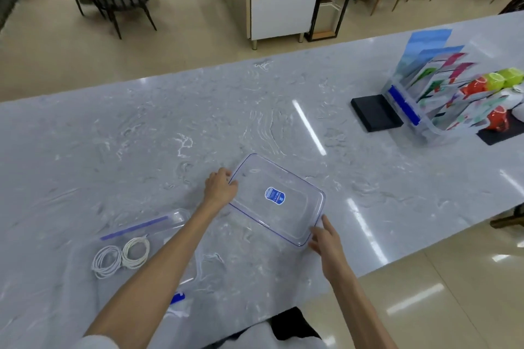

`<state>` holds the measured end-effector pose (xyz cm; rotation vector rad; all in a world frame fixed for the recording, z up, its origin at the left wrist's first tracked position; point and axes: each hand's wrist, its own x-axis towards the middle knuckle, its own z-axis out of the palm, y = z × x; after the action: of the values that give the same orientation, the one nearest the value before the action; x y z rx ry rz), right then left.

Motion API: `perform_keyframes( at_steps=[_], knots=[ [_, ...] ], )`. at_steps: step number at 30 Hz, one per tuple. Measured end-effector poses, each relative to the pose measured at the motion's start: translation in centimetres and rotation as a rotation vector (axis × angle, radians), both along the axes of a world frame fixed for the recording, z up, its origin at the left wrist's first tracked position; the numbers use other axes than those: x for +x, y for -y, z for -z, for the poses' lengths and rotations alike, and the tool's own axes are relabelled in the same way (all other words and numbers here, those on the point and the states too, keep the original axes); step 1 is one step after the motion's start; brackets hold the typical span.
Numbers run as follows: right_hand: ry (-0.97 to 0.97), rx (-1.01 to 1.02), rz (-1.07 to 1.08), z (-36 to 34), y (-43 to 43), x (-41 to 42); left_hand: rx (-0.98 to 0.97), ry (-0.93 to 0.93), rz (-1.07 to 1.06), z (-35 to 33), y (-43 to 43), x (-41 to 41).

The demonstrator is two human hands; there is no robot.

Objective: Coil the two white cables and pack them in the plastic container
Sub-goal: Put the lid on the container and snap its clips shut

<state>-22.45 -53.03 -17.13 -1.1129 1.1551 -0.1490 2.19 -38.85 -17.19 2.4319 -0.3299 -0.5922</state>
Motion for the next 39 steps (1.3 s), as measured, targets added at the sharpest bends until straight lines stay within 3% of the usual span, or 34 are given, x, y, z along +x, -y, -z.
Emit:
perform_keyframes(
  at_steps=[5,9,15,20,23,30,39],
  knots=[
    [0.054,-0.024,-0.113,-1.5,4.9,4.4,-0.204,-0.011,-0.2,-3.1,-1.3,0.1],
    [0.134,-0.03,-0.281,-2.8,3.5,8.7,-0.336,0.02,-0.401,-5.9,-6.4,-0.5],
    [0.216,-0.055,-0.567,-3.1,-5.4,12.6,-0.242,0.023,-0.589,-7.9,-18.8,-2.3],
    [0.246,-0.167,-0.683,-3.2,-14.1,13.1,-0.203,-0.021,-0.698,-6.9,-28.8,-4.1],
    [0.284,-0.332,-0.752,-2.8,-17.7,12.1,-0.201,-0.04,-0.714,-5.3,-32.7,-5.2],
    [0.028,-0.618,-0.692,-2.0,-21.5,8.6,-0.187,-0.086,-0.639,-2.2,-35.0,-8.0],
    [-0.028,-0.677,-0.691,-1.4,-21.8,8.2,-0.253,-0.089,-0.583,-1.4,-35.7,-8.1]
  ],
)
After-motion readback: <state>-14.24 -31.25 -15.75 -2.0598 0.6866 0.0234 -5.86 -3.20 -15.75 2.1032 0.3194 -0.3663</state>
